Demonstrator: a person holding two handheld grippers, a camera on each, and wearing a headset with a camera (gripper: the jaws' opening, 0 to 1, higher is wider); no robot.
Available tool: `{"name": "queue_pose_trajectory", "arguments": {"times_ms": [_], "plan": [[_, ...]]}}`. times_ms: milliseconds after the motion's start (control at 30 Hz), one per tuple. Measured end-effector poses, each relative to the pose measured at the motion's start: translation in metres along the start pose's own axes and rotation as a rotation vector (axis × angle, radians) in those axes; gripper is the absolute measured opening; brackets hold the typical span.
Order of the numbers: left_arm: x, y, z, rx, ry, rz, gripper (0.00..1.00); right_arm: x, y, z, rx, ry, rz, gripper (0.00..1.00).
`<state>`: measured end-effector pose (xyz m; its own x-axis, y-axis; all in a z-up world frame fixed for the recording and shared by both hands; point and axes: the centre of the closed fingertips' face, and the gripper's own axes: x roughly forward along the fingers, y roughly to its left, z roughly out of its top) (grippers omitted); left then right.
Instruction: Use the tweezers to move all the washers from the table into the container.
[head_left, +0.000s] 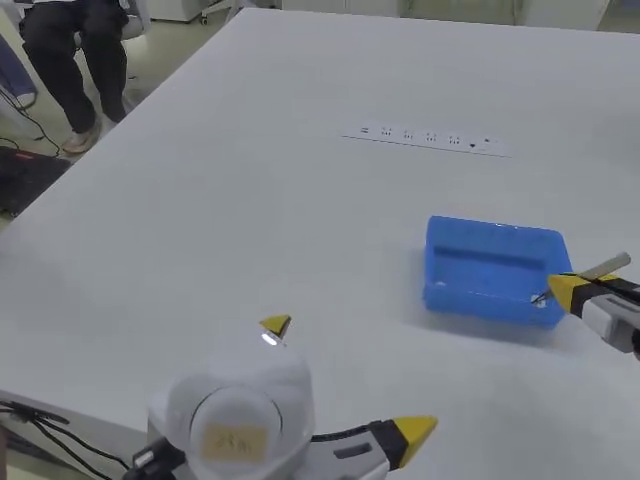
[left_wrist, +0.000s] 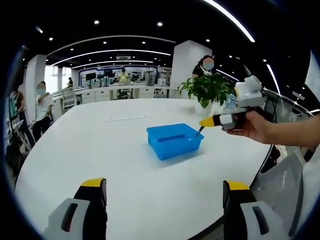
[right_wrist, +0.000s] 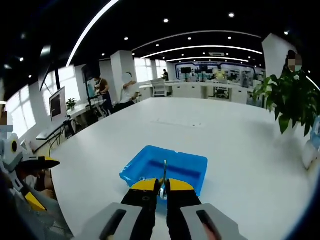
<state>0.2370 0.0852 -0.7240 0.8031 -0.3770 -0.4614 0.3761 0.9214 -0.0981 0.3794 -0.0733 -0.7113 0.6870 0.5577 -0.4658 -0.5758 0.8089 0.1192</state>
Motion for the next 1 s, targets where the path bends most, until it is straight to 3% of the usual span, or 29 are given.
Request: {"name": "queue_pose_trajectory", "arguments": {"times_ms": [233,333,567,1000], "plan": [[0.002,0.001,-0.005,0.024,0.024,0.013,0.99,0.017,-0.002,0.010,-0.030,0.000,-0.002,0.03],[0.003,0.002,-0.007,0.030,0.033,0.017,0.99,0.033,-0.005,0.000,-0.055,0.035,-0.016,0.03],[0.004,0.004,-0.011,0.045,0.053,0.027,0.99,0.061,-0.004,-0.025,-0.040,0.103,-0.012,0.03],[0.006,0.006,-0.019,0.077,0.093,0.040,0.99,0.068,-0.014,-0.036,-0.064,0.147,-0.034,0.03]]}}
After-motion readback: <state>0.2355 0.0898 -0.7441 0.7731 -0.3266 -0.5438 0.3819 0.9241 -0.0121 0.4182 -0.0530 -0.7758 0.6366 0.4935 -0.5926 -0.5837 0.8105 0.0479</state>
